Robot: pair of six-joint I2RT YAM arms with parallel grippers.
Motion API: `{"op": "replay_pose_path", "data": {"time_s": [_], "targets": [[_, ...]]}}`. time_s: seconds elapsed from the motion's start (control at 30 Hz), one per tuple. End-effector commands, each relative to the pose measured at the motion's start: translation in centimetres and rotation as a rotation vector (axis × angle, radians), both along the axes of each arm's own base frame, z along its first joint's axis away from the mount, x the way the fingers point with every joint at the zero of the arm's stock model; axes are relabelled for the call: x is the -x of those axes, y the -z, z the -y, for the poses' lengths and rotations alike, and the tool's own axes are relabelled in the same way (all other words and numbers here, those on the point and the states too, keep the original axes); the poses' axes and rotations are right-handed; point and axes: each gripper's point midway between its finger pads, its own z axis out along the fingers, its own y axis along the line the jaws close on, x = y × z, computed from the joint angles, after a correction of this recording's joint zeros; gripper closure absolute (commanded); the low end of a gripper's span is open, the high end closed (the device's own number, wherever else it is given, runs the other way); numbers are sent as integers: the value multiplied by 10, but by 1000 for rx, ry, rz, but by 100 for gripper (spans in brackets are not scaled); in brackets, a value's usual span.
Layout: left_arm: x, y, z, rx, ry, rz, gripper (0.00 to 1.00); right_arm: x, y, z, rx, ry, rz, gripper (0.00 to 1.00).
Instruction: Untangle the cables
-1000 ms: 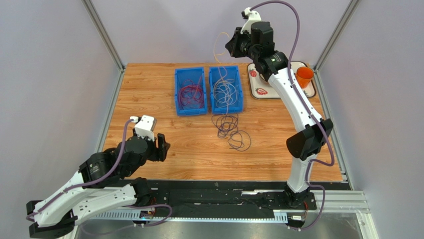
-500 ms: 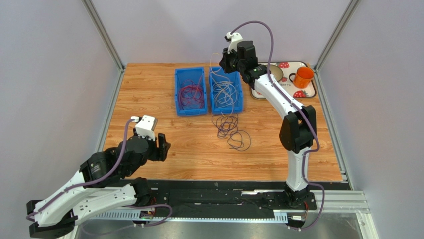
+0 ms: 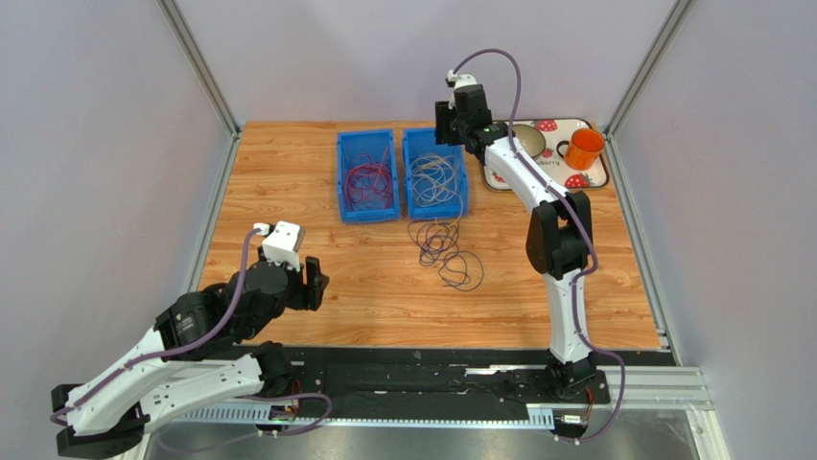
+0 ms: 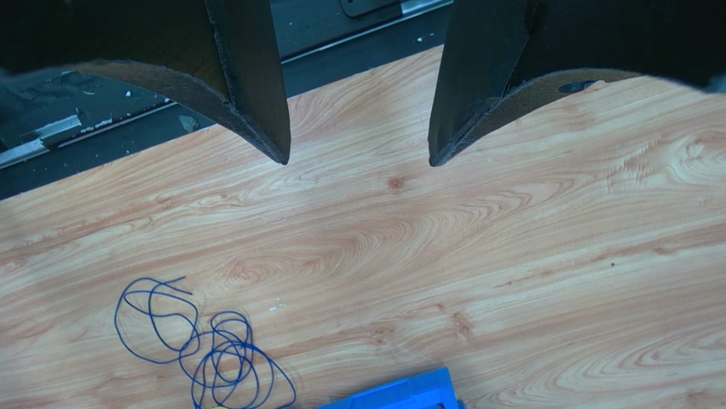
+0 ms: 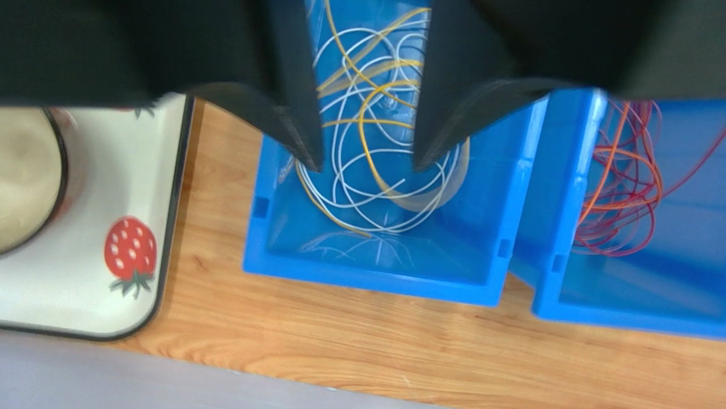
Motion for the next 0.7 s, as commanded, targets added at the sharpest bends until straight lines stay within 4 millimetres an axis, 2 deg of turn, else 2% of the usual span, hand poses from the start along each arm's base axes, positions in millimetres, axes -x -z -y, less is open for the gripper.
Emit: {"op": "replay_pose_path", "data": {"time_s": [0.0,0.03,0.1,0.13,0.17,0.27,0.3,0.33,0.37,0.4,0.43,0.47,0.5,0.53,0.57,0.63,0.67], "targets": [[-3,-4,1,-7,0,16,31,-2,-42,10,-4,65,56,39],[-3,-4,1,-7,0,16,31,1,-48,11,-4,66,57,33],[-2,-4,1,-7,1,15,31,7,-67,15,-11,73,77,30],[-2,-4,1,-7,1,15,31,10,-71,17,-10,77,78,30],[-3,-3,1,-8,1,14,31,14,-85,21,-17,82,94,30],[-2,-3,2,-9,4,12,31,27,-91,30,-25,126,69,30],[-2,-4,2,-6,4,13,31,37,-102,34,-58,156,62,32],[-2,-3,2,-9,4,12,31,46,-86,38,-62,172,17,33],[-2,-3,2,-8,5,11,31,54,-83,40,-80,185,-4,34],[-2,-3,2,-9,4,12,31,68,-93,43,-112,189,-4,35],[-2,-4,2,-7,4,13,31,77,-89,43,-161,216,-33,36],[-2,-4,1,-7,2,13,31,91,-54,47,-147,235,-113,37],[-2,-4,2,-7,5,12,31,104,-64,50,-193,249,-107,39],[-2,-3,2,-7,7,10,31,112,-55,49,-239,276,-140,39],[-2,-4,3,-4,9,12,31,128,-22,53,-234,293,-213,39],[-2,-4,3,-6,13,10,31,146,-16,47,-320,290,-256,42],[-1,-3,4,-6,16,9,31,161,7,43,-330,270,-322,43]]}}
